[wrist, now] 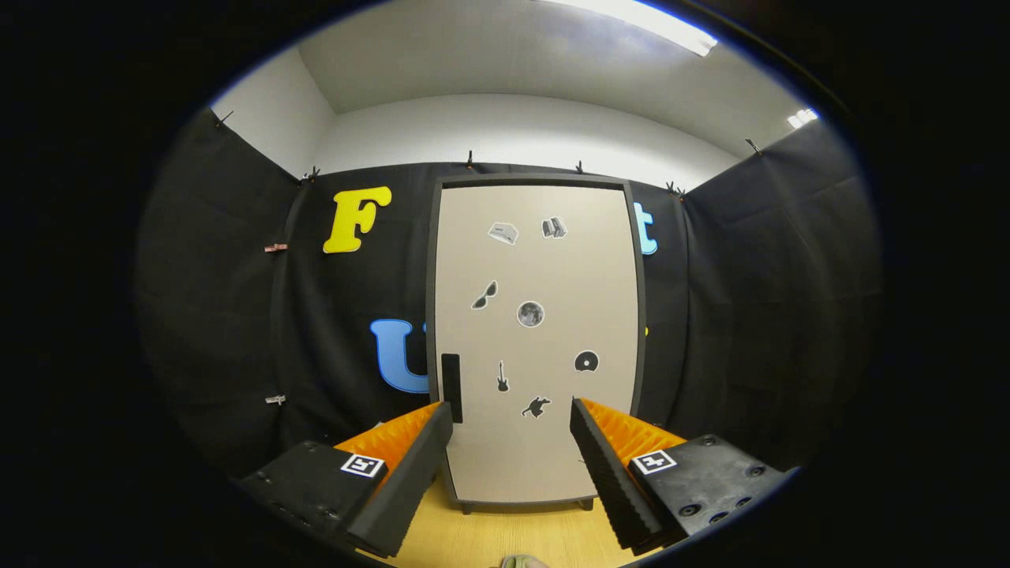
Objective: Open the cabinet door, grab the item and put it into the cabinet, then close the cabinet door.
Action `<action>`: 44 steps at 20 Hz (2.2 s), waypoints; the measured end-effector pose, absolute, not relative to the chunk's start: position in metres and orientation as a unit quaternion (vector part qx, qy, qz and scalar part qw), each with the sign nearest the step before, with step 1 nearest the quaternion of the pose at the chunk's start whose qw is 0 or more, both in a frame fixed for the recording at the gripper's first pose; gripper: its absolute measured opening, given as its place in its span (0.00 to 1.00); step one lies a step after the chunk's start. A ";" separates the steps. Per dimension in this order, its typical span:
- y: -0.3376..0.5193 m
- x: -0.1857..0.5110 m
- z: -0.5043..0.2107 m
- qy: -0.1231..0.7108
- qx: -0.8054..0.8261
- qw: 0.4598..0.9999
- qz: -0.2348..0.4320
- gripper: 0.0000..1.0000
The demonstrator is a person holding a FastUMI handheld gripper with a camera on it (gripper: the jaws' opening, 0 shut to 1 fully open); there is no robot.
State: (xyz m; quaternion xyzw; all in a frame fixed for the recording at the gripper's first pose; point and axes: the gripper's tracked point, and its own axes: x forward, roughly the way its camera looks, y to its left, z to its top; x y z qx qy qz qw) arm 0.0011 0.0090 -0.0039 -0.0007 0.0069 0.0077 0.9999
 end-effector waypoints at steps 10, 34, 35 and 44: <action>0.011 0.006 -0.009 0.013 -0.002 1.000 0.006 0.97; 0.101 0.161 -0.066 0.011 -0.018 0.998 0.057 0.98; 0.102 0.170 -0.068 0.009 -0.019 0.998 0.054 0.97; 0.109 0.223 -0.101 0.007 -0.060 0.997 0.041 0.94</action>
